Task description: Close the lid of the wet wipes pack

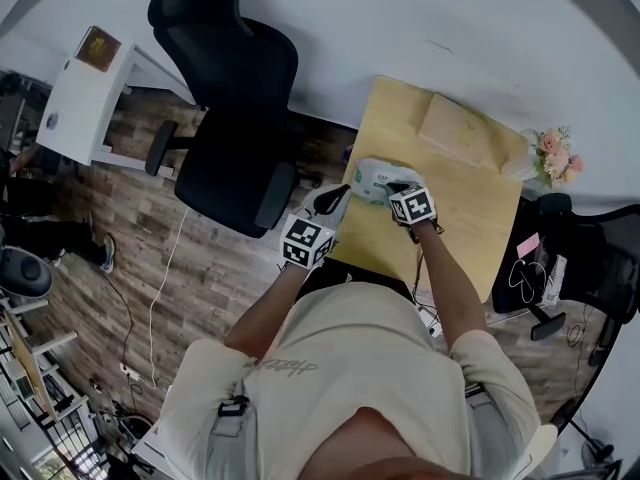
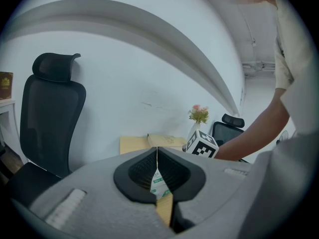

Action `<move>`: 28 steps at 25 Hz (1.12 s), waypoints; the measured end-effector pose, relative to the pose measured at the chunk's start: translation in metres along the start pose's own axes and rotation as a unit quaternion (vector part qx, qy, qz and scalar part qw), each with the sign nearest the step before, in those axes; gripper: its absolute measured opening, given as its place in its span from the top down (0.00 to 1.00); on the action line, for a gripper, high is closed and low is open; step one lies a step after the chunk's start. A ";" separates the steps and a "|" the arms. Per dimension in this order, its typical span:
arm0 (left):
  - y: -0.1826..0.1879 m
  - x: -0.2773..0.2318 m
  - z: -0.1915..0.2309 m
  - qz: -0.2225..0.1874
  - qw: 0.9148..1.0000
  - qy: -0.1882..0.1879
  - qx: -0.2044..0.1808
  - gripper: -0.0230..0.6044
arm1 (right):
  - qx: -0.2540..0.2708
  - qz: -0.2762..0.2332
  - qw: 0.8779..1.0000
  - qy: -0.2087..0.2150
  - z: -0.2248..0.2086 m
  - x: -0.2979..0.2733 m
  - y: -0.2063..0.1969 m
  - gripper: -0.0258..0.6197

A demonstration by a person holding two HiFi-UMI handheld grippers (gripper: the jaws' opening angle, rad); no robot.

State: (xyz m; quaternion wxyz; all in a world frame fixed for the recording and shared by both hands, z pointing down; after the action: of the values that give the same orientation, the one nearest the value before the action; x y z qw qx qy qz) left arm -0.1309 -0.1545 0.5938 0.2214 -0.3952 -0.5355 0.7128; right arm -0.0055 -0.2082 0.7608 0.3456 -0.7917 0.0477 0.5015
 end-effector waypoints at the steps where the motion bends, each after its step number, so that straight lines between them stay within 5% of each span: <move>1: 0.003 0.001 -0.001 -0.002 1.000 -0.001 -0.003 0.93 | 0.002 -0.008 1.000 -0.006 0.001 0.004 0.000 0.96; 14: 0.040 0.008 -0.016 -0.032 0.997 -0.061 -0.034 0.93 | -0.036 -0.163 0.985 -0.040 0.020 0.129 0.016 0.96; 28: 0.104 0.014 -0.041 -0.066 0.990 -0.100 -0.080 0.93 | -0.061 -0.326 0.942 -0.058 0.043 0.270 0.030 0.96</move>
State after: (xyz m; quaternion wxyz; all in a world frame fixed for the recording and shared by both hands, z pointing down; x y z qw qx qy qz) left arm -0.0948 -0.1541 0.4874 0.1809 -0.3018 -0.6348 0.6879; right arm 0.0817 -0.1323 0.5116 0.4429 -0.7535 -0.2637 0.4081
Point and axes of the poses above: the fingertips, and each gripper's own axes: x backward along the fingers, z to its left, y out of its top, the point moved 2 cm from there along x, backward along the fingers, and after that the axes turned 8 degrees about -x, right-handed, at the moved point
